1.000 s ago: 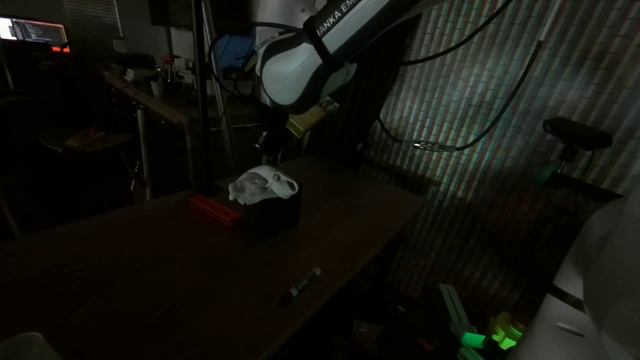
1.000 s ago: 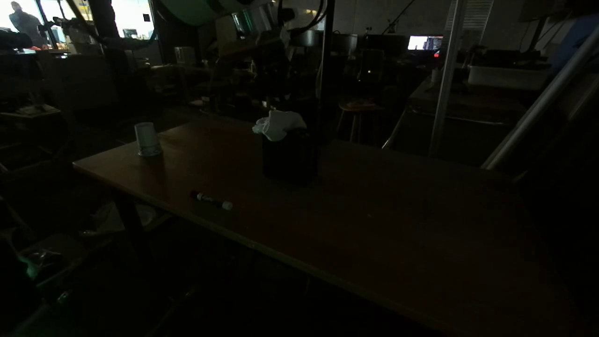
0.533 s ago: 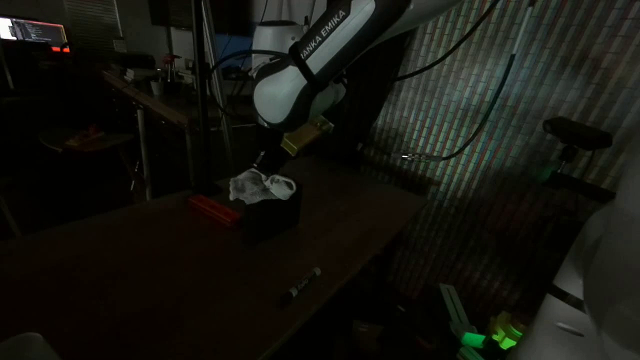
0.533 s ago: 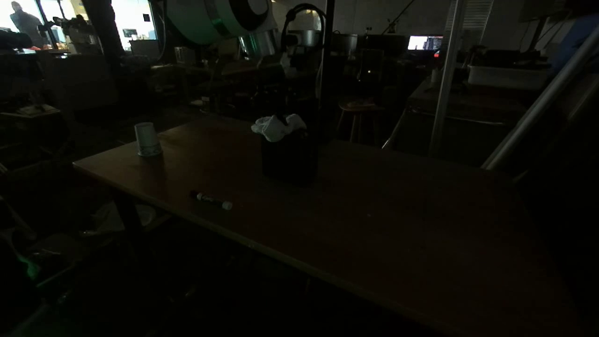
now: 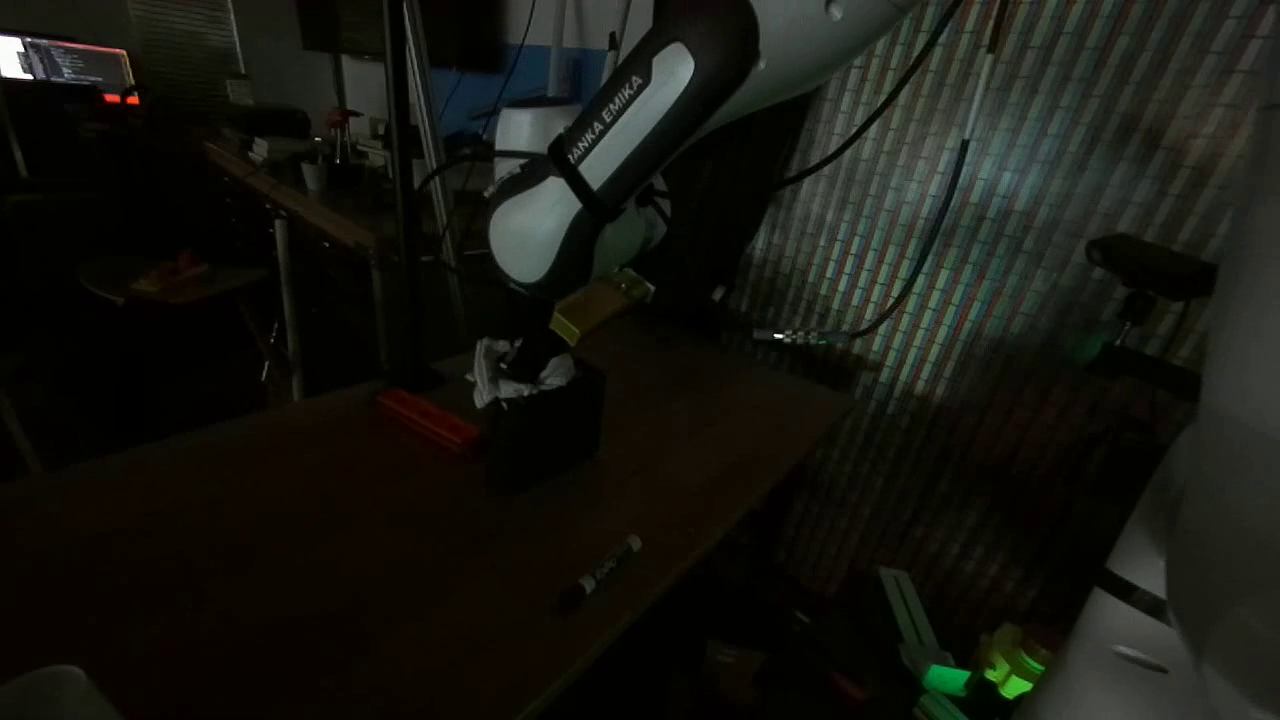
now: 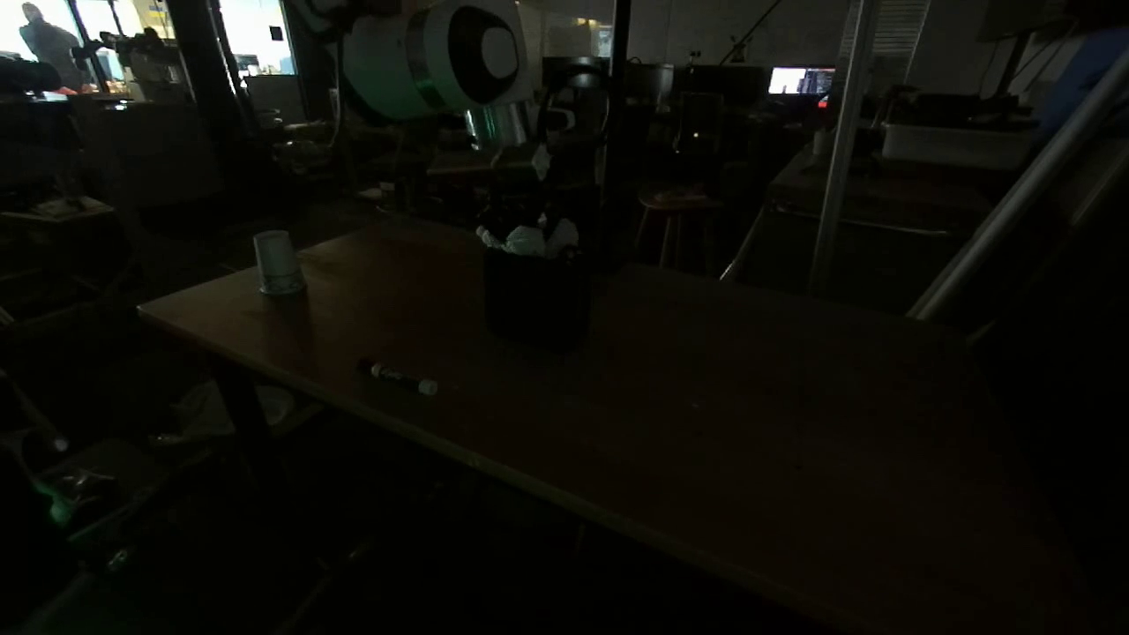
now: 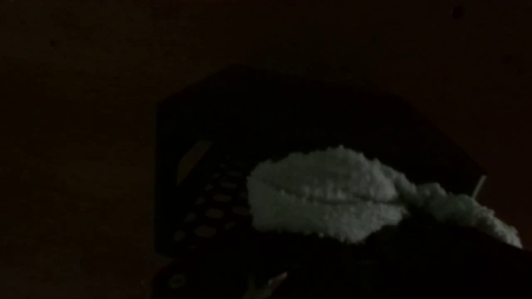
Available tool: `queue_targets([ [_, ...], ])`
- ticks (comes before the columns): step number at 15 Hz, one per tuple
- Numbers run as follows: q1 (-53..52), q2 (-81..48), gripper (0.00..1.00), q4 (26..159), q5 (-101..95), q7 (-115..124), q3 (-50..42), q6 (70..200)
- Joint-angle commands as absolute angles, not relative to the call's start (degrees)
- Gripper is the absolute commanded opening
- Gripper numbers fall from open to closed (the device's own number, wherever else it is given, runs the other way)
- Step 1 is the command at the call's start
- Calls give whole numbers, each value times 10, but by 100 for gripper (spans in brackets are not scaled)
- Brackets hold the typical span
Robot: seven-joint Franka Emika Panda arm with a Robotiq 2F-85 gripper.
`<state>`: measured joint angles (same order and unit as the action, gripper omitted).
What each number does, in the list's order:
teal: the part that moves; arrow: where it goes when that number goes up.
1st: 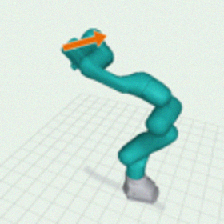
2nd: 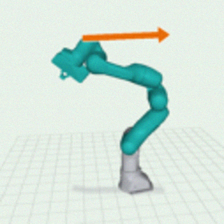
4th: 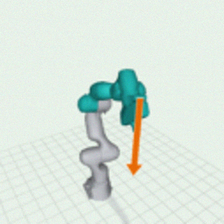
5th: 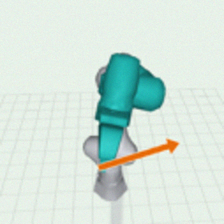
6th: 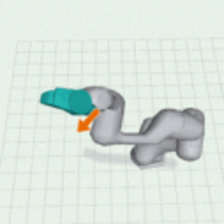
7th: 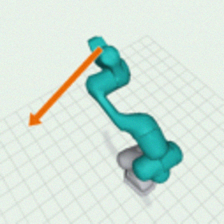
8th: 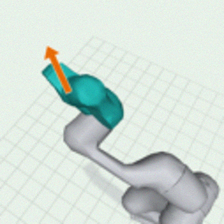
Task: Put the white towel in the basket.
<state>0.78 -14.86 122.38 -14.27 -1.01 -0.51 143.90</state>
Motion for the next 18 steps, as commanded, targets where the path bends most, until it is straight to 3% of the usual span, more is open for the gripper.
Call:
queue_targets([
  [1, 8, -210, 0, 1223, -114, -29, -2, 1445],
  [8, 13, -219, 0, 1229, -73, -57, 4, 1436],
  [18, 5, -97, 0, 1261, -87, -58, -5, 1419],
])
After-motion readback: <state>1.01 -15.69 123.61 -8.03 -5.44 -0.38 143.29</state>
